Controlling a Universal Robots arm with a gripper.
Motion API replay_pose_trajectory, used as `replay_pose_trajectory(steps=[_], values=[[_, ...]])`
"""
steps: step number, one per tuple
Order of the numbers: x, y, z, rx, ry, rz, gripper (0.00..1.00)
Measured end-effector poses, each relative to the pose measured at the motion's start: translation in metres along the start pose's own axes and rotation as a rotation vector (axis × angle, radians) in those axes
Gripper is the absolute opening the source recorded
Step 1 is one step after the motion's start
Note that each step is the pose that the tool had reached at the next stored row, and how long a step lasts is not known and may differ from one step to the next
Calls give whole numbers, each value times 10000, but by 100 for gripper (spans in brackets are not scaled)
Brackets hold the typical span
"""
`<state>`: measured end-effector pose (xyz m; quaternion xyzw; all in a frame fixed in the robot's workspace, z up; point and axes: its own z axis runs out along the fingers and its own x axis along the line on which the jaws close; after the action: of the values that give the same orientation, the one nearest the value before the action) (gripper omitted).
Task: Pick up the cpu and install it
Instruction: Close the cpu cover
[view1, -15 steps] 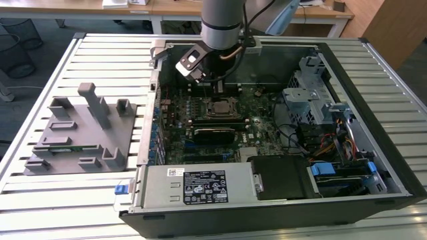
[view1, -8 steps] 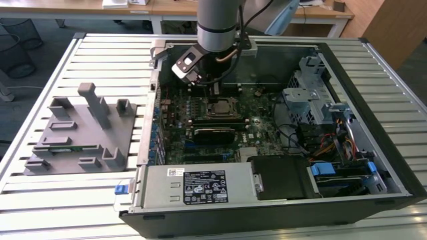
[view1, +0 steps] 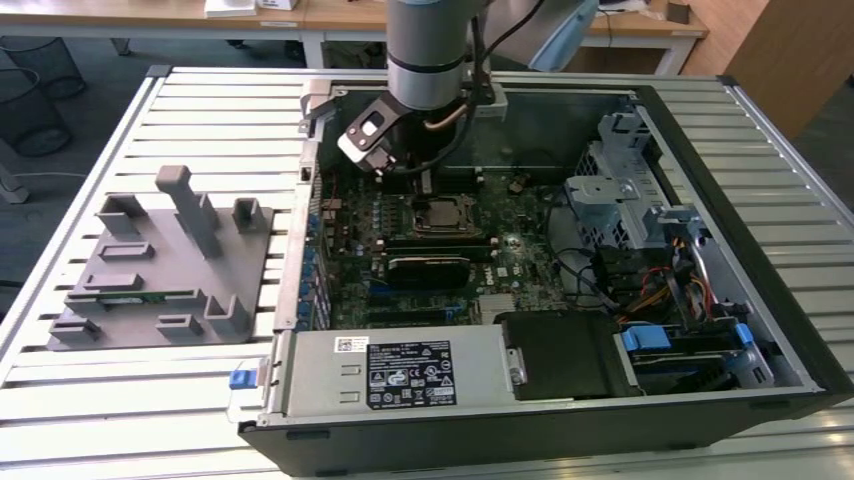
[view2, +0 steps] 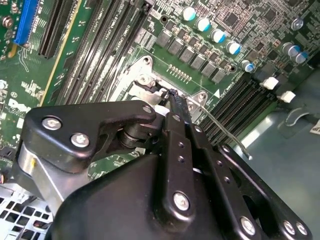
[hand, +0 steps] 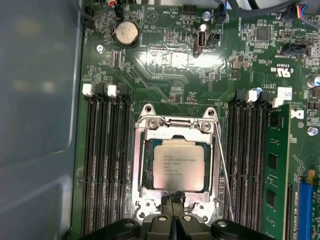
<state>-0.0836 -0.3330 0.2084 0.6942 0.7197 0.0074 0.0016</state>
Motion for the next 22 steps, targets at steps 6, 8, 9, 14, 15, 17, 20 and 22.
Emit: replay_pose_trajectory(steps=[6, 8, 9, 14, 15, 17, 20, 22], values=[[0, -10, 52, 1, 0, 0, 11], [0, -11, 70, 2, 0, -1, 11], [-1, -11, 78, 6, -3, -1, 11], [-1, -12, 109, 13, -3, 1, 11], [-1, -12, 110, 11, 3, 0, 11], [0, -11, 106, 9, 8, 0, 11], [1, -10, 94, 1, 19, 0, 11], [0, -11, 77, 10, 10, 0, 11]])
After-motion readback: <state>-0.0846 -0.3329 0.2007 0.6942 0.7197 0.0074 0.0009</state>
